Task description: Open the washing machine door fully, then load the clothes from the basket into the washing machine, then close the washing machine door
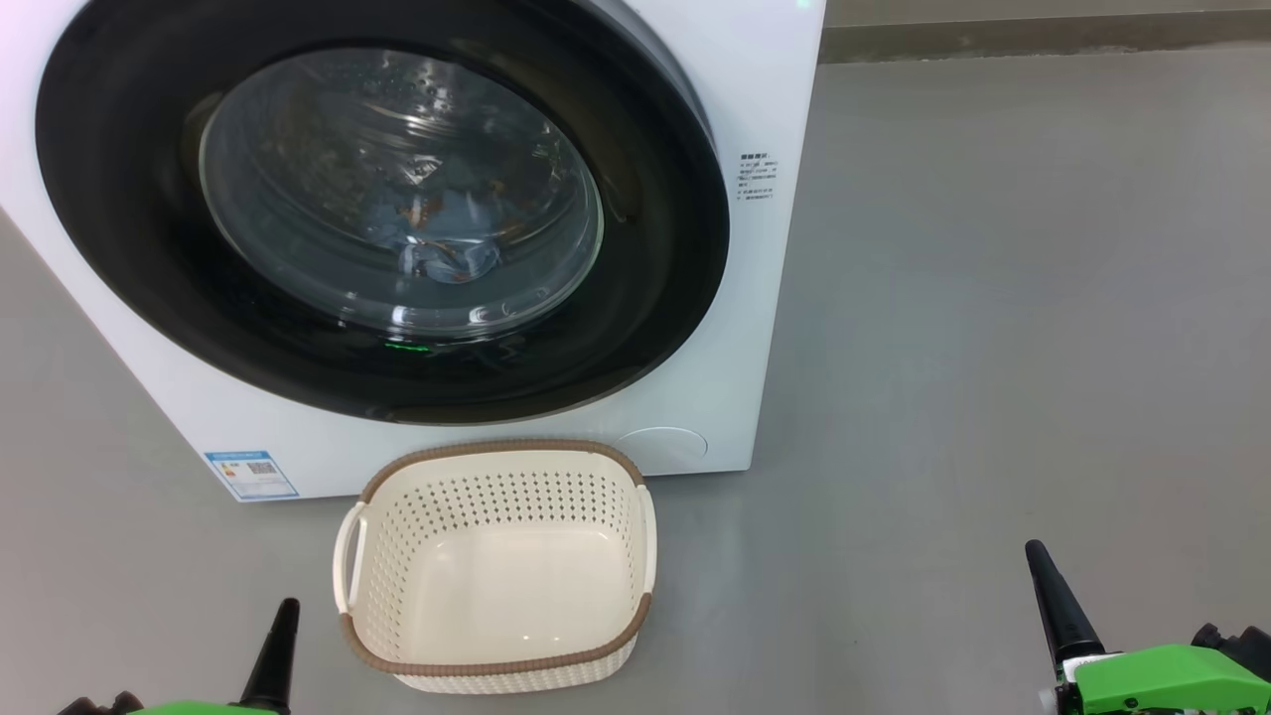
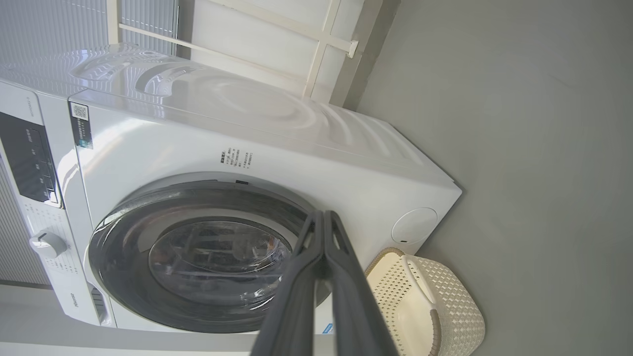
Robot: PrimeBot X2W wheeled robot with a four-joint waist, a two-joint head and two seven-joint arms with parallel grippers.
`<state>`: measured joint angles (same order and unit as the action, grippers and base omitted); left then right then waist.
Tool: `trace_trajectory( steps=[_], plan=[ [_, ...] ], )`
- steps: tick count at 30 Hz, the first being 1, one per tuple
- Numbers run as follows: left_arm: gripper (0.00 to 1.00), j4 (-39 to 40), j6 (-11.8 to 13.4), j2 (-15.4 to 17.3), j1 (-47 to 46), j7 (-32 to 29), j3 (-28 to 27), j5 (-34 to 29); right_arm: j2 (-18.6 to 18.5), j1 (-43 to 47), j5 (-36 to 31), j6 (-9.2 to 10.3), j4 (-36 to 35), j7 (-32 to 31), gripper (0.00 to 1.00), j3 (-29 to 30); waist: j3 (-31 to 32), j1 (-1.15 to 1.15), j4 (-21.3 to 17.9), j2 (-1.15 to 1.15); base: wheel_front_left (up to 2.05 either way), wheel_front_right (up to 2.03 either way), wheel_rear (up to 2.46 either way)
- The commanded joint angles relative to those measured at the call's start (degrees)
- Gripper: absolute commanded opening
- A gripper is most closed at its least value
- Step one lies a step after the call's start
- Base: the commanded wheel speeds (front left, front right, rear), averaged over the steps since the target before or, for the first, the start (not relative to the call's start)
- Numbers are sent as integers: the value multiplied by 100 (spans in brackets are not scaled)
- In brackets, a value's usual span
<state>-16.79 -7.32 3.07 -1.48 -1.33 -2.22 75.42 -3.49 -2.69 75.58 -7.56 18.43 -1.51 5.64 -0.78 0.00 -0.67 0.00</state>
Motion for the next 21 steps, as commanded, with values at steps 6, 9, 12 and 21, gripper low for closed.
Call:
trace_trajectory(
  steps=[6, 9, 12, 21],
  plan=[
    [0, 189, -14, 46, -312, -139, -227, 457, 6, -289, 452, 6, -235, -132, 0, -40, 14, 0, 16, 0, 0, 0, 0],
    [0, 205, -14, 36, -341, -207, -263, 681, 16, -300, 673, 6, -273, -200, 0, -16, 22, 0, 25, 0, 0, 0, 0],
    [0, 217, -15, 28, -362, -258, -290, 849, 24, -308, 838, 7, -301, -250, 0, 2, 29, 0, 32, 0, 0, 0, 0],
    [0, 253, -16, 5, -427, -410, -370, 1353, 46, -333, 1334, 7, -386, -402, 0, 56, 48, 0, 53, 0, 0, 0, 0]
  ],
)
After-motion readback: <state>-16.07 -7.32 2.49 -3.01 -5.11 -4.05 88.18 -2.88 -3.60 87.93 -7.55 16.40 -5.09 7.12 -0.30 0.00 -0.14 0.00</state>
